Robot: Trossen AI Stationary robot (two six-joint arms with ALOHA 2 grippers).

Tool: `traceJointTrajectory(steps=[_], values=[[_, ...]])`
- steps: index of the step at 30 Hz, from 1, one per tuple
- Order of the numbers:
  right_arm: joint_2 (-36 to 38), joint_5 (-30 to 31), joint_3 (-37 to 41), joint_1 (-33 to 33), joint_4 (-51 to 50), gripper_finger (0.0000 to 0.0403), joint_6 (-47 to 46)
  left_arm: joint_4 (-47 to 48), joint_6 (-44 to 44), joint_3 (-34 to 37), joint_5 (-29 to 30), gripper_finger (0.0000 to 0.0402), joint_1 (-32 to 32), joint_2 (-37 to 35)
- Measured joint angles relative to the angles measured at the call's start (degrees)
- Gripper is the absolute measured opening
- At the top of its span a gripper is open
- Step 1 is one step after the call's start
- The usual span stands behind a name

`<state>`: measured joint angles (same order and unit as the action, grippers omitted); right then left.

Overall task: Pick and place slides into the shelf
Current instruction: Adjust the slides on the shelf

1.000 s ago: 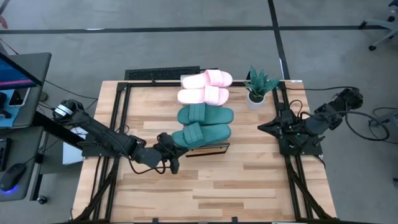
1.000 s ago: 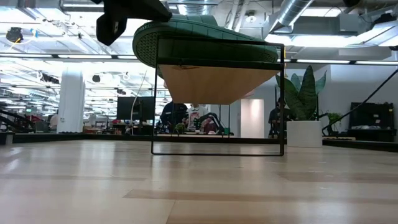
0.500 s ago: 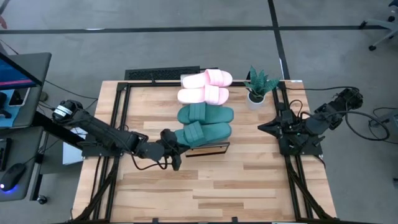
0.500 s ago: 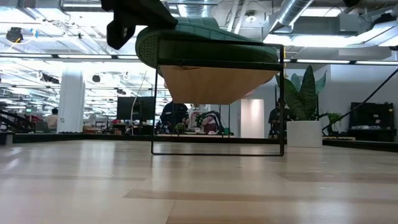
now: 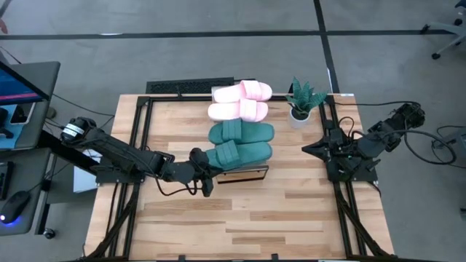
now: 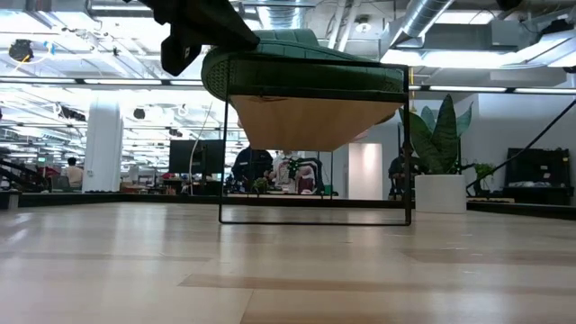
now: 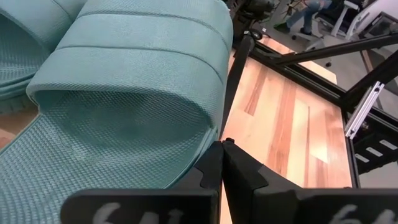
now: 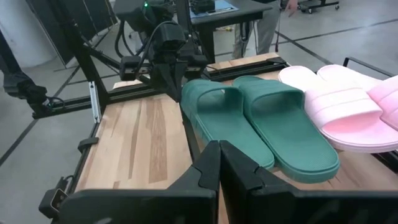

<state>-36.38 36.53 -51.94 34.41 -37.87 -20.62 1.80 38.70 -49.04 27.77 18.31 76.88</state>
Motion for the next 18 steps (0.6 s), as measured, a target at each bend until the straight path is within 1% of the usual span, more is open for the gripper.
traceJointTrajectory(steps=[18], values=[[0.00, 0.00, 0.00, 0.00, 0.24, 0.0000, -0.04, 1.82, -1.56, -0.04, 1.25, 0.0000, -1.10, 0.00]])
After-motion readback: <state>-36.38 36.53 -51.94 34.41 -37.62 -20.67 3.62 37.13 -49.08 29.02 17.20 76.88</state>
